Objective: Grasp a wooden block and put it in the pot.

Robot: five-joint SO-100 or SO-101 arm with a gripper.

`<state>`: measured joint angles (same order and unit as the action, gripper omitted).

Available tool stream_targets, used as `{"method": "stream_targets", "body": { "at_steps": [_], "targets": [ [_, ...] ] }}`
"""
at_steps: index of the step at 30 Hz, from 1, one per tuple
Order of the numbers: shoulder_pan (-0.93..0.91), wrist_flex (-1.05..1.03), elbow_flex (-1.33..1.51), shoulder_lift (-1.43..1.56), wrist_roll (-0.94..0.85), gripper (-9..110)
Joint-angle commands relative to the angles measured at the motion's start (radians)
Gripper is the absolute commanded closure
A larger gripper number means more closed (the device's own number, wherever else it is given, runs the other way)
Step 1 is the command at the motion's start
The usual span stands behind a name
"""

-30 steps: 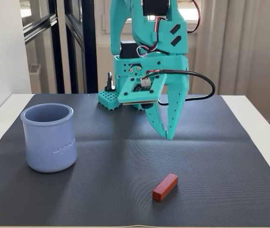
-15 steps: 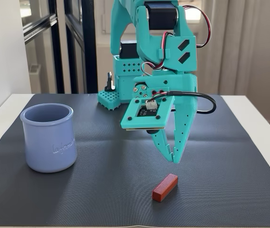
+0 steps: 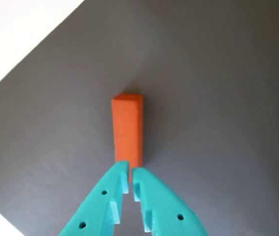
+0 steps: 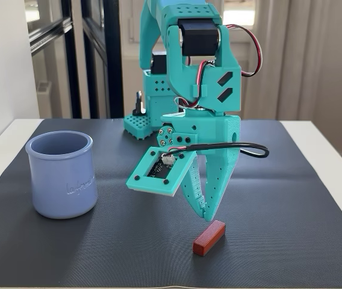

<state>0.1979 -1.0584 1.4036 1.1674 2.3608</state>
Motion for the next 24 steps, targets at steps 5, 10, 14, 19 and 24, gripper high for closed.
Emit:
{"method": "stream_targets", "body": {
  "at_steps": [5,10,14,19,24],
  "targets": [
    [0.043,-0.002,-0.038,0.011,0.002,92],
    [0.064,0.008,-0.046,0.009,-0.015,85],
    [0.071,0.012,-0.048,-0.002,-0.014,85],
    [0.072,0.087,-0.087,-0.086,-0.014,85],
    [0.066,0.092,-0.138,-0.130,-0.014,85]
  ]
}}
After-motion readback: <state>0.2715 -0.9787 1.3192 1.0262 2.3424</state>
